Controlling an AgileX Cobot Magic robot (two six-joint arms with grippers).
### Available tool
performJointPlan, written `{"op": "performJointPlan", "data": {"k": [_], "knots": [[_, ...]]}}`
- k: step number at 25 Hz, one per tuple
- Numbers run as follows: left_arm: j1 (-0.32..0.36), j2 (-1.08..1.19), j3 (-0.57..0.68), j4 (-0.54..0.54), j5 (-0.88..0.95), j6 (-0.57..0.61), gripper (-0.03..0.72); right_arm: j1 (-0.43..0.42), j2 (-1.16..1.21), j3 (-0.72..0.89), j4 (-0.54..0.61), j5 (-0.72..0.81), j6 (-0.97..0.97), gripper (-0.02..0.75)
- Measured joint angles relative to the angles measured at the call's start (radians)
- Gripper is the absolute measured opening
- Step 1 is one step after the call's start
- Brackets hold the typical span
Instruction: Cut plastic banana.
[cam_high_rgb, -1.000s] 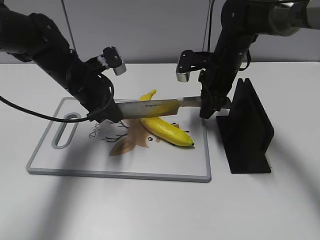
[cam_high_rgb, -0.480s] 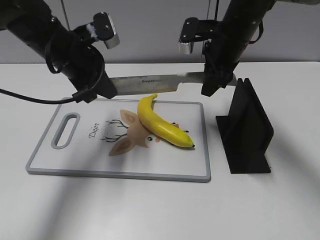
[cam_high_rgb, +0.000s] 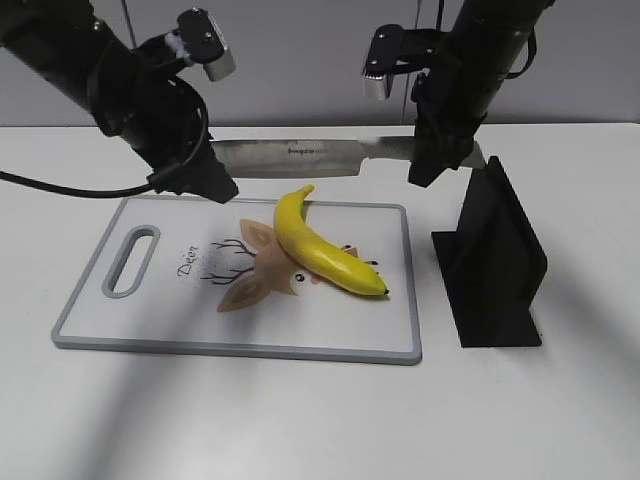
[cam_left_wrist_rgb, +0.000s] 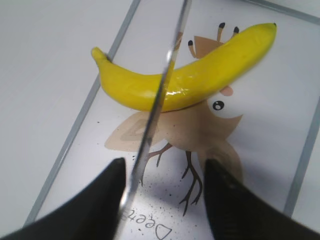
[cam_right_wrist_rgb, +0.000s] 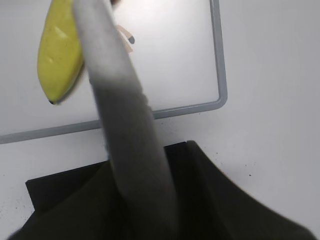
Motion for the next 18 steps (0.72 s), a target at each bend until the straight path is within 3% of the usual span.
{"op": "performJointPlan", "data": {"k": [1, 3, 10, 18], "knots": [[0.000, -0.002, 0.001, 0.000, -0.009, -0.022, 0.584, -0.001, 0.000, 0.000, -0.003, 0.000, 0.001, 0.249], [0.000, -0.005, 0.003, 0.002, -0.031, -0.059, 0.644, -0.002, 0.000, 0.000, -0.006, 0.002, 0.004, 0.239], [0.006, -0.064, 0.003, 0.040, -0.125, -0.190, 0.652, 0.015, -0.036, 0.000, -0.078, 0.025, 0.010, 0.174], [0.058, -0.155, 0.003, 0.113, -0.150, -0.399, 0.641, 0.043, -0.083, -0.002, -0.111, 0.058, 0.097, 0.175]]}}
